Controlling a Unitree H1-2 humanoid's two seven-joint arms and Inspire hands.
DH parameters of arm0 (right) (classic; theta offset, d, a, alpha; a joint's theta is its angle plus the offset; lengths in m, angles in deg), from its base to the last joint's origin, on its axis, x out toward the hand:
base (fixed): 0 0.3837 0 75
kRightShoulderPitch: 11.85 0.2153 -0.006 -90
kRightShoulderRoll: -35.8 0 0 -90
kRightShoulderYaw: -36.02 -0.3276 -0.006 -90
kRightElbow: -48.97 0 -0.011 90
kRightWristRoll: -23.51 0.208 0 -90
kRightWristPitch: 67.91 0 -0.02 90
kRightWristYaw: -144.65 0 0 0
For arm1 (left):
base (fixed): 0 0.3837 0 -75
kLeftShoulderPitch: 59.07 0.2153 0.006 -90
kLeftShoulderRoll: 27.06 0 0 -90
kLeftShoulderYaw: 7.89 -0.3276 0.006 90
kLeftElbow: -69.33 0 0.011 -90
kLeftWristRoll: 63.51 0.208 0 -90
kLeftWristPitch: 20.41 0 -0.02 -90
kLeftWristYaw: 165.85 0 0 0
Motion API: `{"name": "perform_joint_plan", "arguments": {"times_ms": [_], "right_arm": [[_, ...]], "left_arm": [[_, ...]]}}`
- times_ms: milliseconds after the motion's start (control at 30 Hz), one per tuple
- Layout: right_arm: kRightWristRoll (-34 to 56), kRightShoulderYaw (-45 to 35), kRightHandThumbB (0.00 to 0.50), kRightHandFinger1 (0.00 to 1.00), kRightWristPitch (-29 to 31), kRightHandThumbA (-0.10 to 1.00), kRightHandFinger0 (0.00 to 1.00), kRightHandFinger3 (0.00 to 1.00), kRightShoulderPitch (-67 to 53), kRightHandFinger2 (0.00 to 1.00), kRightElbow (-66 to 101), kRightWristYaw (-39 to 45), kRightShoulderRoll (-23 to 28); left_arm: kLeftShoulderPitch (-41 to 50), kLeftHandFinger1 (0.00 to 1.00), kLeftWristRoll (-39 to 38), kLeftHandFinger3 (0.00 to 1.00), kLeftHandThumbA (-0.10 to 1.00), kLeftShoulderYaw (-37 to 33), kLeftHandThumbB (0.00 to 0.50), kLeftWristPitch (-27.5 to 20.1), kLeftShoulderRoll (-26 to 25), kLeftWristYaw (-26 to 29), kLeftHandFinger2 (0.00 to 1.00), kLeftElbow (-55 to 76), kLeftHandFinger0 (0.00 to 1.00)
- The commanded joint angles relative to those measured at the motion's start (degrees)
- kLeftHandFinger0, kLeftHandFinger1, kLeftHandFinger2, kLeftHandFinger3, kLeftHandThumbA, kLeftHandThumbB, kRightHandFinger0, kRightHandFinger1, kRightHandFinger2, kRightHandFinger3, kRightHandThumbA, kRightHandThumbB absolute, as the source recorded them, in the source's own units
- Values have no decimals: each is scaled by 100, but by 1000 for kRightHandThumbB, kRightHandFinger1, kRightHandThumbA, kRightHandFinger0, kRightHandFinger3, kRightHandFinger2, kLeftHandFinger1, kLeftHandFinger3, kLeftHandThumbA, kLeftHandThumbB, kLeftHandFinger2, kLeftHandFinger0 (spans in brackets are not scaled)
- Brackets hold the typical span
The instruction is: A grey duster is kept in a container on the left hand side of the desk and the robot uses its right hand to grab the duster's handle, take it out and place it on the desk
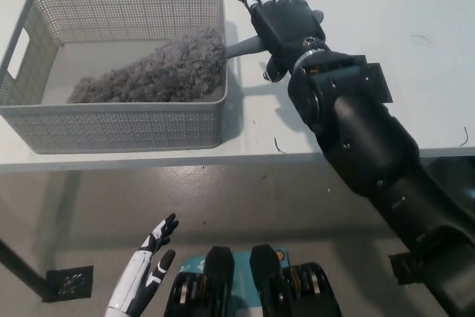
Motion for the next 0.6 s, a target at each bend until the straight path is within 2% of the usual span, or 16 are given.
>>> {"name": "perform_joint_plan", "arguments": {"times_ms": [0, 133, 167, 233, 267, 300, 333, 367, 400, 433, 467, 500, 533, 567], "right_arm": [[-5, 45, 500, 1000, -244, 934, 1000, 1000, 722, 1000, -484, -216, -110], [290, -48, 500, 1000, 128, 832, 1000, 1000, 946, 1000, -1854, -1509, -415], [332, -66, 500, 1000, 276, 817, 1000, 1000, 990, 1000, -2187, -2051, -499], [356, -103, 500, 1000, 750, 739, 1000, 1000, 1051, 1000, -2796, -3776, -676], [373, -129, 500, 981, 853, 729, 1000, 1000, 1065, 1000, -2880, -4141, -702], [421, -176, 481, 530, 1017, 590, 509, 839, 1172, 654, -2987, -4536, -768], [458, -204, 485, 504, 1086, 571, 452, 782, 1247, 607, -3045, -4667, -803], [558, -267, 468, 361, 1219, 484, 227, 633, 1293, 478, -3130, -4736, -853], [614, -301, 443, 276, 1281, 432, 92, 527, 1315, 420, -3183, -4762, -884], [673, -339, 435, 273, 1334, 418, 47, 491, 1328, 431, -3235, -4794, -906], [786, -404, 315, 99, 1570, 239, 2, 258, 1309, 264, -3360, -4968, -924], [926, -492, 251, 38, 1840, 148, 0, 232, 1264, 236, -3472, -5133, -936], [1055, -581, 186, 20, 2053, 23, 0, 304, 1185, 298, -3535, -5240, -933], [1157, -653, 116, 53, 2170, -10, 0, 472, 1126, 430, -3597, -5295, -936]], "left_arm": [[-79, 1000, 80, 1000, 1000, -18, 163, -256, -92, -8, 1000, 163, 1000], [-65, 1000, 72, 1000, 1000, -58, 154, -267, -110, -50, 1000, 161, 1000], [-61, 1000, 74, 1000, 1000, -67, 154, -267, -114, -60, 1000, 167, 1000], [-22, 1000, 97, 1000, 1000, -84, 153, -267, -114, -78, 1000, 209, 1000], [-27, 1000, 106, 1000, 1000, -80, 153, -264, -122, -98, 1000, 221, 1000], [-59, 1000, 84, 1000, 1000, -75, 163, -225, -114, -117, 1000, 225, 1000], [-88, 1000, 71, 1000, 1000, -77, 164, -197, -101, -128, 1000, 220, 1000], [-95, 1000, 64, 1000, 1000, -76, 167, -188, -91, -129, 1000, 213, 1000], [-100, 1000, 64, 1000, 1000, -76, 162, -183, -90, -129, 1000, 210, 1000], [-113, 1000, 71, 1000, 1000, -78, 162, -171, -95, -137, 1000, 210, 1000], [-129, 1000, 104, 1000, 1000, -85, 162, -163, -101, -136, 1000, 217, 1000], [-146, 1000, 113, 1000, 1000, -91, 156, -175, -109, -143, 1000, 218, 1000], [-154, 1000, 118, 1000, 1000, -105, 155, -179, -122, -165, 1000, 224, 1000], [-166, 1000, 121, 1000, 1000, -114, 155, -167, -137, -186, 1000, 234, 1000]]}}
